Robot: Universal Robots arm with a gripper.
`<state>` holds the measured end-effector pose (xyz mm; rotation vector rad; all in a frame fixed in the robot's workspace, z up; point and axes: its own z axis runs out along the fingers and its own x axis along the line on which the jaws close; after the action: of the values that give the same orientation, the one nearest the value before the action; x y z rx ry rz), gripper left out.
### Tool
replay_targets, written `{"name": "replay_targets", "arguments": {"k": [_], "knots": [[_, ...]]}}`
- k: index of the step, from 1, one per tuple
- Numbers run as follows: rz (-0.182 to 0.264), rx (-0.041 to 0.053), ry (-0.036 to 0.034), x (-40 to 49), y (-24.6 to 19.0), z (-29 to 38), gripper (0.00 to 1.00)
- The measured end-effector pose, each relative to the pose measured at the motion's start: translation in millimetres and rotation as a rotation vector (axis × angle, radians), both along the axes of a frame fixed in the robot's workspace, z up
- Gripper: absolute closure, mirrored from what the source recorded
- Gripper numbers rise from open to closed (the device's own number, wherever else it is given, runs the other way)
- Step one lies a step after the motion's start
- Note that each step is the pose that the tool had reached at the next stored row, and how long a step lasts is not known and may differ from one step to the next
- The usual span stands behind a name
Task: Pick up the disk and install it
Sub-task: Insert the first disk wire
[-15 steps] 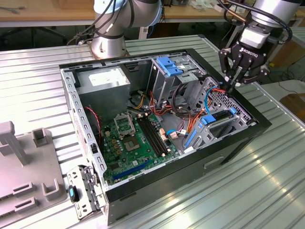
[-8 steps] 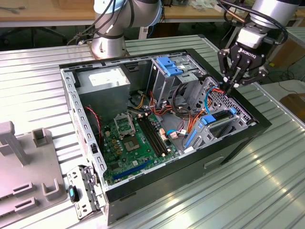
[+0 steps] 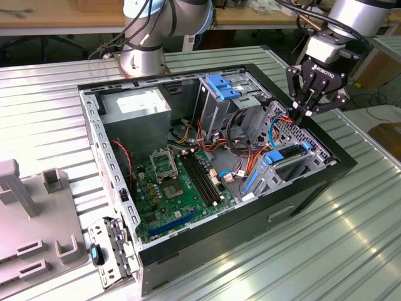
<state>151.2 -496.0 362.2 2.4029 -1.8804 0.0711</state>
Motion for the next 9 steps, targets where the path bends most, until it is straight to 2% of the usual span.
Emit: {"name": "replay_targets", "arguments": {"k": [1, 2, 3, 5, 9], "knots": [[-0.001, 0.0000, -0.0065, -0.4, 0.0, 0.0, 0.84], [-0.001, 0.0005, -0.0179, -1.1, 0.0, 0.0, 0.84], [-0.002, 0.0007, -0.0249, -2.1, 0.0, 0.0, 0.84], [-0.002, 0.0008, -0.0312, -5.7, 0.0, 0.0, 0.84], [-0.025, 0.0005, -0.0327, -6.6, -0.1, -0.1, 0.84]]}}
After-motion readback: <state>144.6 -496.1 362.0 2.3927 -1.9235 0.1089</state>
